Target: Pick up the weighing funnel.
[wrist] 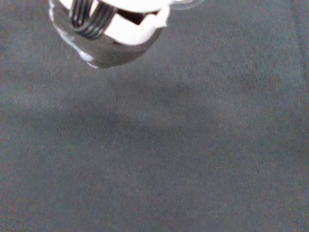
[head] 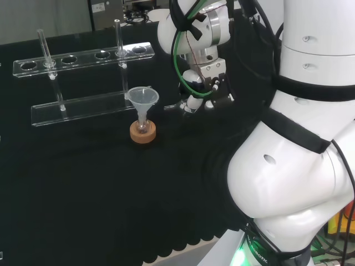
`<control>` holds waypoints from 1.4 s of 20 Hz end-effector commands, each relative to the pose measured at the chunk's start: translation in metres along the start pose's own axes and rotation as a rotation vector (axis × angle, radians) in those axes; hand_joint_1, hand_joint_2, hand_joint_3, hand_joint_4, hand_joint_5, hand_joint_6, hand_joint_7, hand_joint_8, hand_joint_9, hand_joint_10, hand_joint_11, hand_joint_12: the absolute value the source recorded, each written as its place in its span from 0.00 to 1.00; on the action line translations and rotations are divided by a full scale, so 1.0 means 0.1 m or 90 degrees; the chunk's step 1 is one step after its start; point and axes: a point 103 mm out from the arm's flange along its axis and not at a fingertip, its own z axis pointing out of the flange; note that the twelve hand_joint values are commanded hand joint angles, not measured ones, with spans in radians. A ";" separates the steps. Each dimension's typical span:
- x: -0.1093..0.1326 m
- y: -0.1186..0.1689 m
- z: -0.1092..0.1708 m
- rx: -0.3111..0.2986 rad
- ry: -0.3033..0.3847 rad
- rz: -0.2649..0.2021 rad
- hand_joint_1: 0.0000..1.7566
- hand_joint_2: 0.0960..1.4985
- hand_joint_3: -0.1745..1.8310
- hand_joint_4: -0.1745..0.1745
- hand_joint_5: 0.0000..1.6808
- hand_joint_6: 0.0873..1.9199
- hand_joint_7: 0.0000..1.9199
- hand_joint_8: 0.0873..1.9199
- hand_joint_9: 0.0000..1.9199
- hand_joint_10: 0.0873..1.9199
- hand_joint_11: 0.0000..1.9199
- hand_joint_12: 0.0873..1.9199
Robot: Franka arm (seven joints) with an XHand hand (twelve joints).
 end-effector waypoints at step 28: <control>-0.17 -0.60 -0.68 -0.019 -0.047 0.042 0.61 0.45 0.44 0.96 0.63 0.52 0.32 0.36 0.38 0.28 0.15 0.68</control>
